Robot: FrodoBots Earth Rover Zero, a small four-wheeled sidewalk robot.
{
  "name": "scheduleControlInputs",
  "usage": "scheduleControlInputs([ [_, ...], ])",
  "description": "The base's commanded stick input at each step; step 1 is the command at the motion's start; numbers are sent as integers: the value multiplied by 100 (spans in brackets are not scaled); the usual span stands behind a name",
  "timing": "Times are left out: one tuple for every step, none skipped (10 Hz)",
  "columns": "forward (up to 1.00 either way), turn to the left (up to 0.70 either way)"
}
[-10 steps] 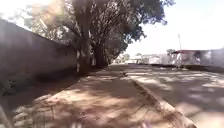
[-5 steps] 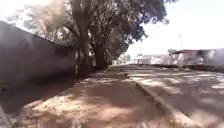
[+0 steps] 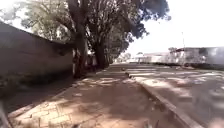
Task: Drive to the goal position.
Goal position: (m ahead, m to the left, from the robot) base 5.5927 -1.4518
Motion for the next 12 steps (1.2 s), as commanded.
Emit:
scheduleControlInputs([
  [70, -12],
  [70, 0],
  [70, 0],
  [70, 0],
  [70, 0],
  [70, 0],
  [70, 0],
  [70, 0],
  [70, 0],
  [70, 0],
  [70, 0],
  [70, 0],
])
